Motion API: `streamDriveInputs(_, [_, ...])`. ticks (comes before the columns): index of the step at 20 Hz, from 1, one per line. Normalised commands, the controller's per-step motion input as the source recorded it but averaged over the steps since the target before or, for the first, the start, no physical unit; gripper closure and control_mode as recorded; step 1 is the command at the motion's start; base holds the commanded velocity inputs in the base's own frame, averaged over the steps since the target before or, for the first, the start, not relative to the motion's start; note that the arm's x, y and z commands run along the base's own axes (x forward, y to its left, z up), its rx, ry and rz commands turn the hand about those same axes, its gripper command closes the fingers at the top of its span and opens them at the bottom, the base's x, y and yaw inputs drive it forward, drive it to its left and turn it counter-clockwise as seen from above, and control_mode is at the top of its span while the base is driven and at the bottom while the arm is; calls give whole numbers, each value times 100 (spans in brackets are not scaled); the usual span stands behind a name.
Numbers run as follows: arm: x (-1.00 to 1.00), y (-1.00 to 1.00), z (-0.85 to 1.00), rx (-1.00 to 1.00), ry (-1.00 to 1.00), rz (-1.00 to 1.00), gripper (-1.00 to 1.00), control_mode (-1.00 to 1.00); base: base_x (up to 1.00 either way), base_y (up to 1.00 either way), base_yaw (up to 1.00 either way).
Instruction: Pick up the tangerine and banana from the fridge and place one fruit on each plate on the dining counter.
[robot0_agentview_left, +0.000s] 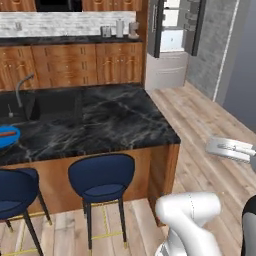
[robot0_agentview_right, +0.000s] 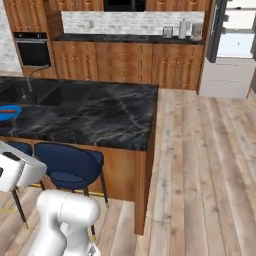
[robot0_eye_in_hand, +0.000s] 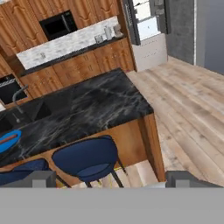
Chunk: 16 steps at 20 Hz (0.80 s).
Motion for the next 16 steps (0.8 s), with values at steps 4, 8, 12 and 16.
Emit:
streamDriveInputs(4, [0, 0, 0, 0, 0, 0, -100, 100, 29, -100, 0])
streamDriveInputs(8, [0, 0, 0, 0, 0, 0, -100, 100, 38, -100, 0])
streamDriveInputs(12, [0, 0, 0, 0, 0, 0, -100, 100, 48, -100, 0])
streamDriveInputs(16, [0, 0, 0, 0, 0, 0, -100, 100, 72, -100, 0])
